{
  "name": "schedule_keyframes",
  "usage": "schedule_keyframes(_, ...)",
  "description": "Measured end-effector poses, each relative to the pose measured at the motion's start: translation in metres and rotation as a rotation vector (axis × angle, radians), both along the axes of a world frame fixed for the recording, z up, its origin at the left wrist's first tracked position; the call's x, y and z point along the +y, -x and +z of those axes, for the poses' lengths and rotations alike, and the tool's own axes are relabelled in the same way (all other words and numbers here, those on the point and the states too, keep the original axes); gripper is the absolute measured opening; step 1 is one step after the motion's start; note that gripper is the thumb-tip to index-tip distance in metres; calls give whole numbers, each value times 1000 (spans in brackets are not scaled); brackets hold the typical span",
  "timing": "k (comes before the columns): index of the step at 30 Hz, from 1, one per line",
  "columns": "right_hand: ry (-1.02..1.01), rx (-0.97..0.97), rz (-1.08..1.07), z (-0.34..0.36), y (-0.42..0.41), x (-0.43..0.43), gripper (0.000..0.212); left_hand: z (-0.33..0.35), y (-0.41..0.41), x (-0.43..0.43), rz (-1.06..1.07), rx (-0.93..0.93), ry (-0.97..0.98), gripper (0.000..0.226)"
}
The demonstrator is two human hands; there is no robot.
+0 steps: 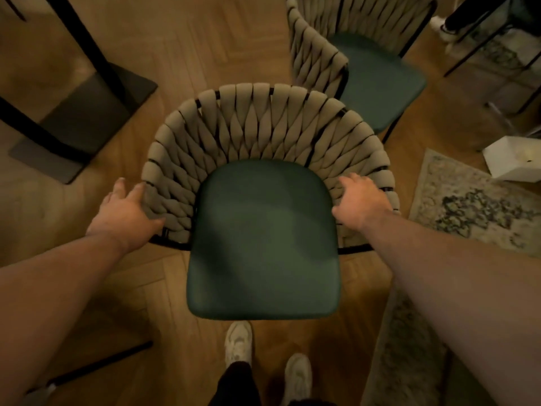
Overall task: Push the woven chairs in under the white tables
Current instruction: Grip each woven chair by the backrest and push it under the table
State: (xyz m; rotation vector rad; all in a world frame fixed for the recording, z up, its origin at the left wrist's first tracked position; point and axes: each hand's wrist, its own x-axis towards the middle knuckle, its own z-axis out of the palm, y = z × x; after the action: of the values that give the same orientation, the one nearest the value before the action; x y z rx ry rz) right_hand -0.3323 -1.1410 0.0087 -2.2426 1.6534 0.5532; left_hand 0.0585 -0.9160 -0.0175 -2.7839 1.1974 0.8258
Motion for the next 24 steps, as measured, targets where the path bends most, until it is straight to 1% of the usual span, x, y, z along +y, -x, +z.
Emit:
schedule_keyframes(2,1,-3,-75,-5,0,-26,78,-6,-11,-14,55,50,0,98)
schedule_keyframes(4,46,3,-142,-11,5,-50,79,-16,-13,-26,128,136,7,98)
schedule_keyframes(6,88,-13,-259,-18,14,-68,85,-24,-14,-37,228,181,6,96)
schedule_keyframes(8,44,-30,-411,-28,26,-77,96,-30,-13,-46,306,171,31,78)
schedule_keyframes(9,-13,-49,-502,-33,31,-80,102,-33,-11,-50,330,148,38,66)
schedule_keyframes(11,-96,-75,-647,-42,39,-80,112,-33,-3,-55,366,74,29,51)
schedule_keyframes(12,-97,-70,-677,-45,41,-79,111,-32,2,-57,380,38,19,47)
schedule_keyframes(14,-44,-41,-676,-51,43,-76,100,-30,8,-62,397,4,0,44)
schedule_keyframes(17,13,-42,-656,-57,39,-69,84,-25,2,-80,397,-26,-29,51)
schedule_keyframes(21,13,-96,-670,-58,35,-55,80,-22,-24,-111,374,-86,-84,54)
schedule_keyframes(24,3,-103,-674,-60,31,-40,76,-19,-44,-133,308,-141,-126,59)
